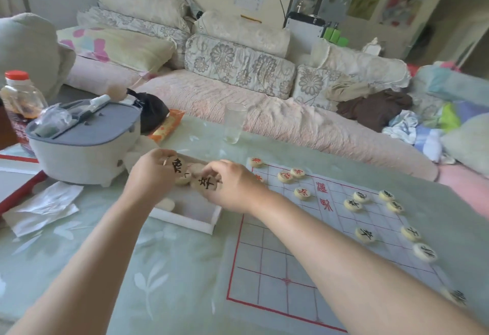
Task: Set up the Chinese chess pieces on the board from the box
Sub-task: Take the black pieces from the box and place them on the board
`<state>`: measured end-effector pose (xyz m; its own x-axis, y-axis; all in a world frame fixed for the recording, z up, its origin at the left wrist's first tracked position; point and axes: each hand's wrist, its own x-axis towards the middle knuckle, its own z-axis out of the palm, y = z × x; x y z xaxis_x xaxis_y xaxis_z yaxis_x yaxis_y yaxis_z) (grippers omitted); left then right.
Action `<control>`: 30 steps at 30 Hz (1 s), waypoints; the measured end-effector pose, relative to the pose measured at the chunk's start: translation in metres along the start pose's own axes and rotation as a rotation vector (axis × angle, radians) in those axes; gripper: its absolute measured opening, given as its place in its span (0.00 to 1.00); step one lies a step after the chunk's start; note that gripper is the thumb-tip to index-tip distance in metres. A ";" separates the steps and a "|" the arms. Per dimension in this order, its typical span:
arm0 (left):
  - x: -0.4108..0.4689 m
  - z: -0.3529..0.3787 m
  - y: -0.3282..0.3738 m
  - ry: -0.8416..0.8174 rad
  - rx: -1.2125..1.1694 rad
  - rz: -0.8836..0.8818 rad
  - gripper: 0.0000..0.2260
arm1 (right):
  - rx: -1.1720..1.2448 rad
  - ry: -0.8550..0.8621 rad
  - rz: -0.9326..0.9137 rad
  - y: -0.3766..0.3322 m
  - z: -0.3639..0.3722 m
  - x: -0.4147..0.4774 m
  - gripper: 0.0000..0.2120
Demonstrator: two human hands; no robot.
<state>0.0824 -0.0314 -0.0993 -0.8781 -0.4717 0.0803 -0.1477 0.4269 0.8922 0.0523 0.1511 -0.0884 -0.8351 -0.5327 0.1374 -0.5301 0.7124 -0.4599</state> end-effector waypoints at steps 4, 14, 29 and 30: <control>-0.025 0.051 0.031 -0.164 0.015 0.119 0.15 | 0.010 0.069 0.082 0.040 -0.038 -0.048 0.13; -0.086 0.156 0.081 -0.418 -0.087 0.147 0.10 | -0.062 0.219 0.391 0.163 -0.096 -0.134 0.14; -0.043 0.271 0.121 -0.573 -0.175 0.192 0.09 | -0.215 0.273 0.675 0.316 -0.155 -0.094 0.13; -0.041 0.277 0.118 -0.584 -0.173 0.191 0.09 | -0.224 0.266 0.678 0.322 -0.154 -0.088 0.13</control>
<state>-0.0251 0.2519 -0.1198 -0.9923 0.1197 0.0326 0.0684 0.3083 0.9488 -0.0671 0.4977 -0.1130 -0.9808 0.1624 0.1080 0.1181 0.9353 -0.3336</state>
